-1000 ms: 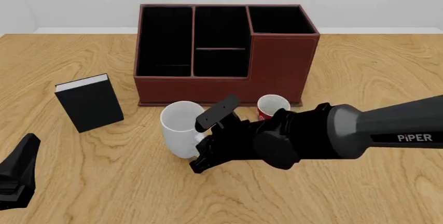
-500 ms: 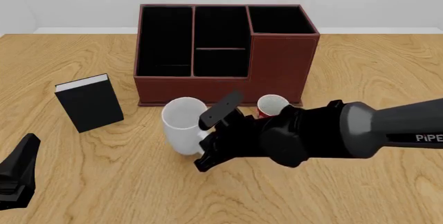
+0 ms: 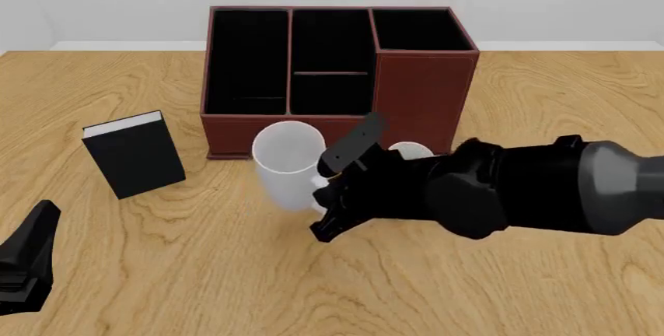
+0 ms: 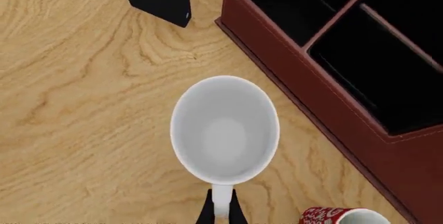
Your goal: Pick up the white mug and place it to the right of the caddy.
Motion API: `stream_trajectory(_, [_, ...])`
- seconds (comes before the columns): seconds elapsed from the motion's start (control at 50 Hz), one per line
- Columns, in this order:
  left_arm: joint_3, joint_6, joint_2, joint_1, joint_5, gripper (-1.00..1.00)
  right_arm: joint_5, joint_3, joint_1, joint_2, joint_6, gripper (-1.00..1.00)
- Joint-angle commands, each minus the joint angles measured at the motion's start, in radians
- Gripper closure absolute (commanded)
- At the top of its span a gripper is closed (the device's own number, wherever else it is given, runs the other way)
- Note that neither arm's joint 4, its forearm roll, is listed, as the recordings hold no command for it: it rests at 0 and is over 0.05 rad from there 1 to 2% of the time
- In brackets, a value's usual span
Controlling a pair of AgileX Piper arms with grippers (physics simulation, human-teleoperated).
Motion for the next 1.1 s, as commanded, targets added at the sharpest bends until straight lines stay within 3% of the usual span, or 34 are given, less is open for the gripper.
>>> stream_trajectory(0.02, [0.0,0.0,0.0,0.0,0.0,-1.0,0.02,0.012,-0.021,-0.078,-0.034,1.0])
stream_trajectory(0.62, [0.0,0.0,0.0,0.0,0.0,-1.0,0.176,0.074,-0.148,-0.489,-0.149,1.0])
stream_trajectory(1.1, [0.0,0.0,0.0,0.0,0.0,-1.0,0.312,0.092,-0.296,-0.722,-0.146,1.0])
